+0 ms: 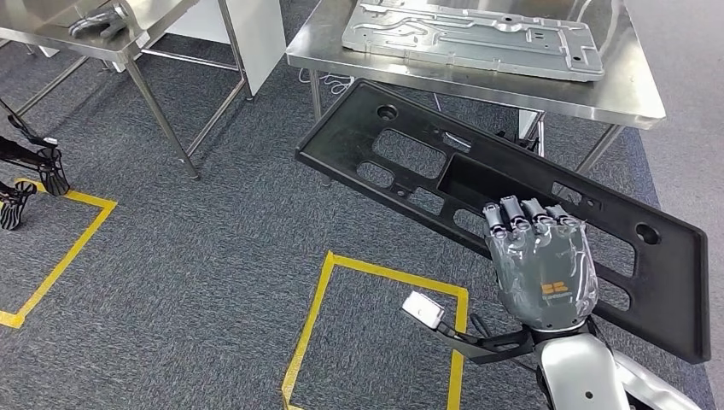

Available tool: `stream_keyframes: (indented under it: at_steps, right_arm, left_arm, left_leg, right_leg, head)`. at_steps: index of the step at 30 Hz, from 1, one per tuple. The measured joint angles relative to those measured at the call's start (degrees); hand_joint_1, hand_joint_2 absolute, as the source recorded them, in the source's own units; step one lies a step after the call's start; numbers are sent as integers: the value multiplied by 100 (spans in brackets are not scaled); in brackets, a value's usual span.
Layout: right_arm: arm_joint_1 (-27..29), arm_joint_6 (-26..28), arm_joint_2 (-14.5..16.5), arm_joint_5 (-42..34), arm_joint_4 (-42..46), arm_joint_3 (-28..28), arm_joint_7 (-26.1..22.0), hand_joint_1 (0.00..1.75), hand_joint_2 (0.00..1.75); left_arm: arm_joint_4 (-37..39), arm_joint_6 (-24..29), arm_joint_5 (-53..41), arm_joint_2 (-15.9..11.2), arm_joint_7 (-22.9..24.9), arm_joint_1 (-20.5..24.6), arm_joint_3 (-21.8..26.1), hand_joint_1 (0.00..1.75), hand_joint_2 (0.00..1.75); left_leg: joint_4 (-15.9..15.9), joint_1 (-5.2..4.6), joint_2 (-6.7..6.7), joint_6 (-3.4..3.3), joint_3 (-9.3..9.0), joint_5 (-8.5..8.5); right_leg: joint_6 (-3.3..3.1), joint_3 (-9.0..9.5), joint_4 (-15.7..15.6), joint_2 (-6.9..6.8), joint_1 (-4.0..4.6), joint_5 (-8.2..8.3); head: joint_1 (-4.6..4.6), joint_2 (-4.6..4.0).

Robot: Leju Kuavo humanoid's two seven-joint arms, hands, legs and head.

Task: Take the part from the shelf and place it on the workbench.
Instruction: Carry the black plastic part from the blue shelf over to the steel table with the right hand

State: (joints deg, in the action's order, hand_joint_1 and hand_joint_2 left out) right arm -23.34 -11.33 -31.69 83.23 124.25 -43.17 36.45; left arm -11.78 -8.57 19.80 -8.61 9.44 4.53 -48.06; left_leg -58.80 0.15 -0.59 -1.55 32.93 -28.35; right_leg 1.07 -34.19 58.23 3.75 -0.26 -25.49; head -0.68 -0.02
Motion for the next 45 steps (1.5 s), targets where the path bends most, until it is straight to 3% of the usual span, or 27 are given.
stream_keyframes:
  at_steps: [7, 9, 11, 13, 15, 16, 17, 18, 20, 22, 26, 28, 30, 31, 32, 33, 35, 36, 38, 42, 43, 45]
  right_arm:
    - [0, -18, -43, 14, 72, 0, 4, 175, 175]
    - [-22, 124, -27, 54, 43, -1, 1, 175, 175]
    - [-86, 390, 25, 94, -54, -7, -2, 175, 175]
    - [-154, 594, 93, 104, -188, -19, -1, 175, 175]
    - [-180, 664, 137, 105, -316, -40, 0, 175, 175]
    - [-181, 676, 150, 105, -372, -52, 1, 175, 175]
    - [-181, 685, 160, 104, -418, -62, 1, 175, 175]
    - [-183, 696, 168, 104, -454, -69, 2, 175, 175]
    - [-197, 726, 190, 101, -512, -75, 3, 175, 175]
    - [-205, 756, 214, 99, -565, -84, 3, 175, 175]
    - [-203, 775, 262, 98, -645, -105, 3, 175, 175]
    - [-207, 786, 286, 97, -670, -108, 3, 175, 175]
    - [-201, 790, 299, 95, -698, -111, 7, 175, 175]
    - [-190, 781, 301, 91, -709, -113, 9, 175, 175]
    - [-174, 758, 301, 86, -709, -114, 12, 175, 175]
    - [-156, 712, 297, 79, -694, -113, 15, 175, 175]
    - [-113, 559, 270, 52, -597, -104, 20, 175, 175]
    - [-93, 474, 241, 32, -521, -94, 23, 175, 175]
    - [-51, 327, 164, -28, -372, -62, 27, 175, 175]
    - [10, 175, -4, -144, -121, 8, 29, 175, 175]
    - [13, 161, -44, -157, -69, 33, 29, 175, 175]
    - [24, 138, -100, -180, -10, 67, 28, 175, 175]
  left_arm:
    - [0, -3, 12, -3, -2, 7, -31, 0, 0]
    - [0, -5, 54, -11, -23, 20, -31, 0, 0]
    - [-1, -10, 99, -16, -50, 40, -32, 0, 0]
    - [-1, -23, 116, -17, -46, 52, -35, 0, 0]
    - [0, -39, 118, -17, -13, 53, -40, 0, 0]
    - [0, -46, 117, -17, 8, 48, -42, 0, 0]
    - [0, -54, 117, -17, 25, 43, -44, 0, 0]
    - [0, -60, 116, -16, 38, 39, -44, 0, 0]
    - [1, -65, 116, -30, 49, 35, -44, 0, 0]
    - [3, -67, 117, -53, 52, 36, -45, 0, 0]
    - [3, -68, 117, -64, 38, 42, -47, 0, 0]
    - [3, -65, 112, -65, 17, 49, -49, 0, 0]
    - [3, -56, 105, -66, 2, 49, -52, 0, 0]
    - [3, -48, 103, -64, -2, 43, -54, 0, 0]
    - [3, -34, 102, -63, -4, 36, -56, 0, 0]
    - [3, -17, 102, -61, -9, 28, -57, 0, 0]
    - [4, 23, 110, -67, -28, 16, -57, 0, 0]
    - [4, 38, 117, -73, -45, 9, -57, 0, 0]
    - [5, 58, 139, -86, -77, 7, -57, 0, 0]
    - [4, 62, 176, -82, -121, 21, -60, 0, 0]
    - [4, 61, 180, -81, -126, 20, -60, 0, 0]
    - [4, 56, 186, -80, -129, 12, -60, 0, 0]
  left_leg:
    - [-6, -12, 1, -11, 2, -3]
    - [52, -12, 4, -67, -22, 21]
    - [216, 19, 26, -135, -107, 98]
    - [332, 39, 58, -167, -176, 154]
    - [344, 42, 79, -166, -186, 149]
    - [336, 47, 86, -150, -188, 137]
    - [322, 60, 90, -125, -193, 118]
    - [293, 80, 92, -90, -200, 88]
    - [192, 114, 88, 15, -202, -5]
    - [98, 110, 82, 122, -186, -88]
    - [50, 123, 92, 230, -197, -176]
    - [-385, 127, 92, 258, 10, -399]
    - [-1160, 116, 92, 259, 453, -684]
    - [-1461, 108, 91, 244, 655, -741]
    - [-1577, 98, 90, 215, 771, -690]
    - [-1474, 78, 86, 169, 777, -531]
    - [-778, 8, 55, 10, 528, -62]
    - [-441, -26, 42, -71, 379, 91]
    - [-90, -82, 24, -160, 218, 171]
    - [120, -59, 56, -155, 96, 204]
    - [179, -36, 72, -153, 52, 222]
    - [211, -26, 96, -161, 13, 222]
  right_leg:
    - [13, 3, -14, 3, -12, 7]
    - [63, 23, -68, 7, -23, 29]
    - [103, 3, -10, -106, -20, -25]
    - [115, -229, 481, -266, -34, -301]
    - [144, -604, 1198, -318, -76, -601]
    - [165, -720, 1395, -324, -102, -626]
    - [188, -735, 1384, -333, -129, -540]
    - [215, -637, 1156, -349, -155, -359]
    - [271, -298, 450, -392, -184, -25]
    - [221, -127, 105, -385, -175, 43]
    - [-6, -120, 139, -330, -147, -28]
    - [-78, -82, 129, -324, -146, -50]
    - [-120, -64, 130, -317, -113, -73]
    - [-137, -54, 130, -307, -88, -83]
    - [-154, -38, 130, -293, -61, -96]
    - [-167, -13, 130, -275, -32, -111]
    - [-183, 52, 126, -244, 7, -146]
    - [-178, 71, 123, -233, 22, -162]
    - [-139, 76, 114, -219, 8, -179]
    - [-8, 64, 170, -234, 1, -252]
    - [21, -14, 352, -256, 4, -365]
    - [63, -346, 1004, -300, -18, -687]
  head:
    - [2, 0]
    - [1, 0]
    - [-8, 0]
    - [-17, 0]
    - [-20, 0]
    - [-20, 0]
    - [-20, 0]
    - [-20, 0]
    - [-28, 0]
    - [-31, 0]
    - [-14, 0]
    - [-1, 0]
    - [7, 0]
    - [8, 0]
    - [8, 0]
    - [8, 0]
    - [5, 0]
    - [-3, 0]
    - [-12, 0]
    - [-14, 0]
    - [-22, 0]
    - [-31, 0]
